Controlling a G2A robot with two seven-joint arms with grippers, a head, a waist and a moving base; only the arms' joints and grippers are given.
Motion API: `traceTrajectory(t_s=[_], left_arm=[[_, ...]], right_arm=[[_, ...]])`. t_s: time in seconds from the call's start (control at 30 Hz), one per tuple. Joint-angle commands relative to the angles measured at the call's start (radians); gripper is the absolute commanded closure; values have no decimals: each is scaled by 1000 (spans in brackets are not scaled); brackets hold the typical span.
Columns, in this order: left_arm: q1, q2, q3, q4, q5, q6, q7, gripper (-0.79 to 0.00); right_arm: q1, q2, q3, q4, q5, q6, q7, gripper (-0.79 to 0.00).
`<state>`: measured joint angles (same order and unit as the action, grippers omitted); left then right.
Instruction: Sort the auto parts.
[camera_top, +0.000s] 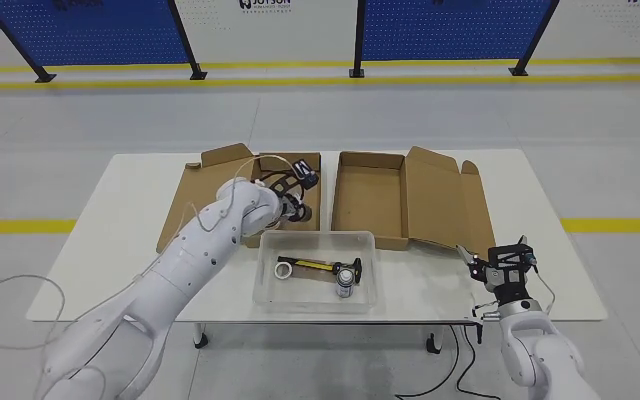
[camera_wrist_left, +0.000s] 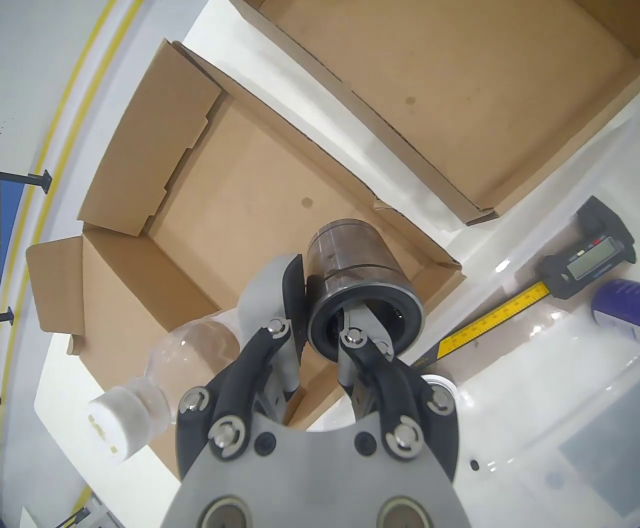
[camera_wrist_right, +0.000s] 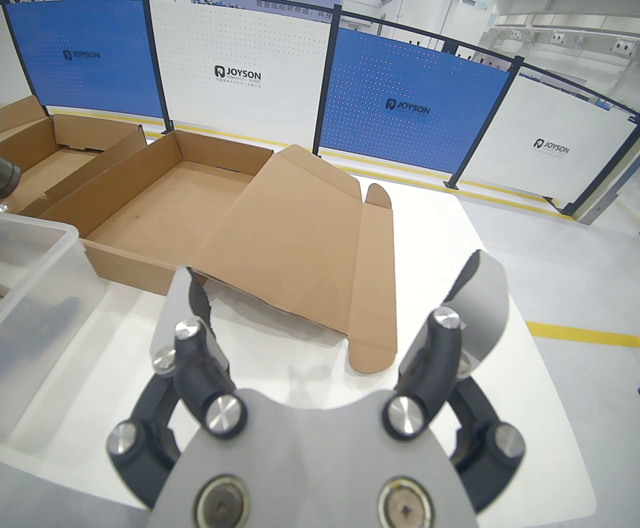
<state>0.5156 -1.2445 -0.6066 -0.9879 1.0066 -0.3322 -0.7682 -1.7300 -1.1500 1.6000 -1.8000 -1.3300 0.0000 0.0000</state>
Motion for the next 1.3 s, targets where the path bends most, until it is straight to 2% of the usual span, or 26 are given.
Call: traceTrajectory(t_s=[0.0, 0.4, 0.77, 0.9, 1.1, 1.27], left_arm=[[-9, -12, 10, 33, -3, -4, 1, 0], [-44, -70, 46, 161, -14, -27, 3, 0], [-63, -105, 53, 234, -5, -39, 17, -3], [-67, -114, 52, 252, 2, -43, 23, -123], [-71, -124, 47, 273, 11, -47, 31, -135], [-77, -131, 40, 280, 20, -56, 39, -114]], right_arm=[[0, 0, 0, 0, 0, 0, 0, -785], [0, 0, 0, 0, 0, 0, 0, -785], [0, 0, 0, 0, 0, 0, 0, -785], [0, 0, 0, 0, 0, 0, 0, -785], [0, 0, 0, 0, 0, 0, 0, -785], [0, 0, 0, 0, 0, 0, 0, -785]])
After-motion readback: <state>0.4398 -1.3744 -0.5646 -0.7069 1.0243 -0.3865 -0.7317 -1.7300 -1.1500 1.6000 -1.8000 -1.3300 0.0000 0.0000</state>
